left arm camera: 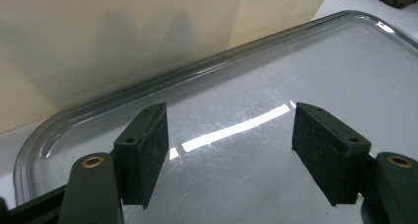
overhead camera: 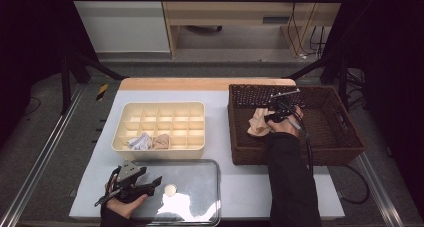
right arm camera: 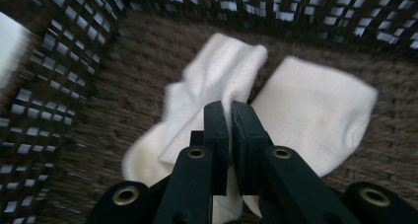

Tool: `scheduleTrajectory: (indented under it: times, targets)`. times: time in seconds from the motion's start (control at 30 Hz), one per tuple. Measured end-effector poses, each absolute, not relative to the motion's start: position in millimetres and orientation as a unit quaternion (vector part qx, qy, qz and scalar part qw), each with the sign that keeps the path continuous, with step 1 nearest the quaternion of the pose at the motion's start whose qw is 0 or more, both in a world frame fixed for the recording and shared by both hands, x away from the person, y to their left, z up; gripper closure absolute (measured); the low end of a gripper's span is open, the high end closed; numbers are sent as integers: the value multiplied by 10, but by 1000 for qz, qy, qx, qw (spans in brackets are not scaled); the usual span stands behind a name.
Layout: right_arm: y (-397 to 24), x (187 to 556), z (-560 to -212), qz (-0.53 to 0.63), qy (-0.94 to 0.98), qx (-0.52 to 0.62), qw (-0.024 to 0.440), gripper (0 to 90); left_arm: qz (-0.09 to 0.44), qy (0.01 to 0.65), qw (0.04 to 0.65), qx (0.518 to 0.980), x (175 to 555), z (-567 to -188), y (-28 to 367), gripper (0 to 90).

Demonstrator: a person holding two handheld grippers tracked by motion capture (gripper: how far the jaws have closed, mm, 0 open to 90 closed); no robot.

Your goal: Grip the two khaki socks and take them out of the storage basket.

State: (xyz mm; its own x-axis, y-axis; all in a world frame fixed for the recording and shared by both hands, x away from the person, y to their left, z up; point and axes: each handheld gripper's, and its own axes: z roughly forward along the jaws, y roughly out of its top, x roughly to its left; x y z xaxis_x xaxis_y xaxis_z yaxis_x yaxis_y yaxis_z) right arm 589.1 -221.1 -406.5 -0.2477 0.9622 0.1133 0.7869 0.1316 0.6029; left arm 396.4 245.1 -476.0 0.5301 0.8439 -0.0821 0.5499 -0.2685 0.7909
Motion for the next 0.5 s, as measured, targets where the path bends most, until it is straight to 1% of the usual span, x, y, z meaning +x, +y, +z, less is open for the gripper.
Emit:
scheduleTrajectory:
  times: [0.13,0.5]
  targets:
    - [-2278,5770,-3886,328,725,580,171,866,181,449,405,775,3961,-4760,2447,294]
    - [-2309,5386,-3522,417,715,528,191,866,181,450,403,776,3963,-4762,2439,294]
